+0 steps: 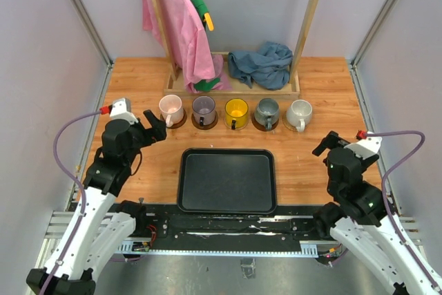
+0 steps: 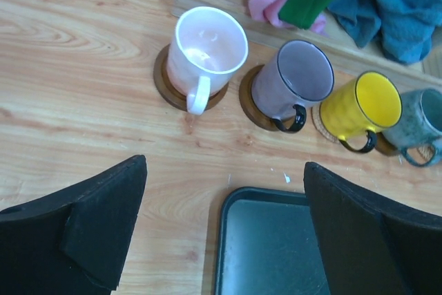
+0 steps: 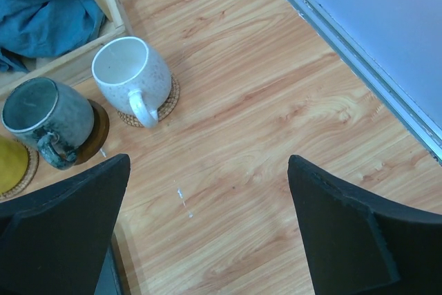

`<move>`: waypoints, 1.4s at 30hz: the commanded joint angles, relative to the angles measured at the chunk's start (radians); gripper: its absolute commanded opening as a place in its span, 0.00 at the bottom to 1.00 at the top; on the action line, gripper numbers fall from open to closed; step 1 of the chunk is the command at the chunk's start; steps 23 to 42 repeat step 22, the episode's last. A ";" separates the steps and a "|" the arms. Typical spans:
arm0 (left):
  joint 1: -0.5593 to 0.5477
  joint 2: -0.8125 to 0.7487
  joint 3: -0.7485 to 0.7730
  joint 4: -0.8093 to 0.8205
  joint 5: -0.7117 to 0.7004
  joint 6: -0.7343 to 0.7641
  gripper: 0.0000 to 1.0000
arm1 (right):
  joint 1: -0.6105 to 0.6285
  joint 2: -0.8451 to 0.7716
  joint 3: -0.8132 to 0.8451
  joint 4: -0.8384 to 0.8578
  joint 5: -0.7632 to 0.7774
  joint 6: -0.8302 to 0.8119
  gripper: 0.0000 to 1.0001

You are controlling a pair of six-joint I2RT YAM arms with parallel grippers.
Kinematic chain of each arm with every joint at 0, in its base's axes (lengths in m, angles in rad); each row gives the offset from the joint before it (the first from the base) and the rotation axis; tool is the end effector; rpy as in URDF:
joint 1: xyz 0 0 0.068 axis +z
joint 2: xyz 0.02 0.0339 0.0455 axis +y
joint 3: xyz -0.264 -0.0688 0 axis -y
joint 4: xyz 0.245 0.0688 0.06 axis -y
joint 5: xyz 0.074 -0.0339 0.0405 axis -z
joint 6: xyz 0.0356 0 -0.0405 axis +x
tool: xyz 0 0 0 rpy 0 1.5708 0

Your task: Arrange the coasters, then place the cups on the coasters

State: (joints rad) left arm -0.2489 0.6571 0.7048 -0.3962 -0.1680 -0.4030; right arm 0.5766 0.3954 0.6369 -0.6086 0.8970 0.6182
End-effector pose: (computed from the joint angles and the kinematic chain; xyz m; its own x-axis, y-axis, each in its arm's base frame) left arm 0.1521 -0.0325 0.3091 -0.3400 -0.3125 -0.8870 -0.0465 0.9476 -0.3161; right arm 0.0904 0.0256 0.2975 -0.0880 0.3742 -0.9232 0.3955 0.8637 0.3124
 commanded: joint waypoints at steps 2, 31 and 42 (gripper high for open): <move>0.008 -0.103 -0.023 -0.080 -0.151 -0.107 1.00 | -0.011 -0.019 0.023 -0.090 0.080 0.057 0.98; 0.008 -0.324 -0.008 -0.147 -0.289 -0.132 1.00 | -0.012 0.048 0.077 -0.114 0.100 0.054 0.98; 0.008 -0.324 -0.008 -0.147 -0.289 -0.132 1.00 | -0.012 0.048 0.077 -0.114 0.100 0.054 0.98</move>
